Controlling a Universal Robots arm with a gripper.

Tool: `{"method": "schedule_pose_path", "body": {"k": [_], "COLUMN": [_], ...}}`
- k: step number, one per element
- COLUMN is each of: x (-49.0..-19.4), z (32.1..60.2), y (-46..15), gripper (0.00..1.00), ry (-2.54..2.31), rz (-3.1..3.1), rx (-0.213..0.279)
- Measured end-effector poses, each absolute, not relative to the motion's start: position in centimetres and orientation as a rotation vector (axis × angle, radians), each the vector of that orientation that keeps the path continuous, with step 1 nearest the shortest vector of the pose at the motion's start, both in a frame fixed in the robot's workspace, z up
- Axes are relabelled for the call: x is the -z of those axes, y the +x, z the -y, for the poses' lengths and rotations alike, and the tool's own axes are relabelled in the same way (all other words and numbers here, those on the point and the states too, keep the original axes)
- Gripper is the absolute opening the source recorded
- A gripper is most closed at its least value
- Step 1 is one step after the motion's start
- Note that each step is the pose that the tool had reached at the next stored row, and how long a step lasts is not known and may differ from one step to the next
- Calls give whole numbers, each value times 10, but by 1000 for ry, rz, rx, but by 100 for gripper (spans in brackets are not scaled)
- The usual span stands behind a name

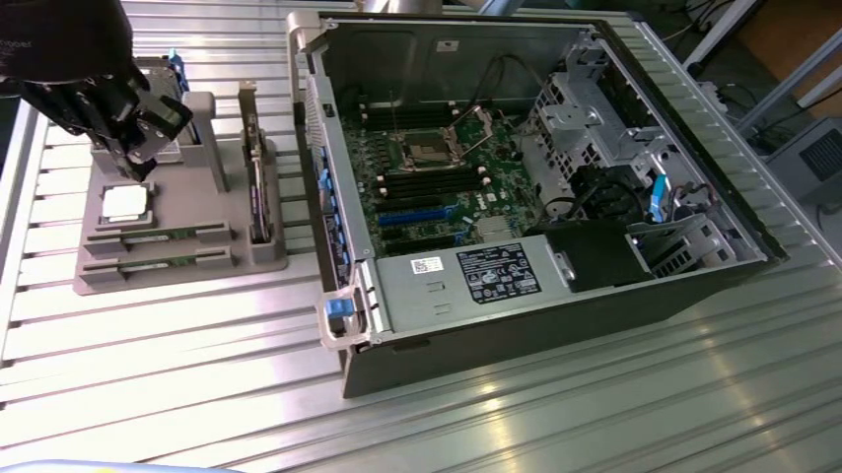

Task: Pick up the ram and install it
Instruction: 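Pick up the ram and move it above insertion slot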

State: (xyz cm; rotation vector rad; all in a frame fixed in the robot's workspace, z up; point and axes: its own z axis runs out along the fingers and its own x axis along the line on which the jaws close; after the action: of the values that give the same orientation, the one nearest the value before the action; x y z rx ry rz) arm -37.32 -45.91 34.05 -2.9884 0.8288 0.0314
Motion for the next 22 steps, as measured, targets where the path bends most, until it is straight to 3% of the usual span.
{"method": "schedule_pose_path", "body": {"k": [22], "x": [-331], "z": [459], "y": [-373], "gripper": [10], "ry": [-2657], "rz": [-1594], "rx": [-13]}}
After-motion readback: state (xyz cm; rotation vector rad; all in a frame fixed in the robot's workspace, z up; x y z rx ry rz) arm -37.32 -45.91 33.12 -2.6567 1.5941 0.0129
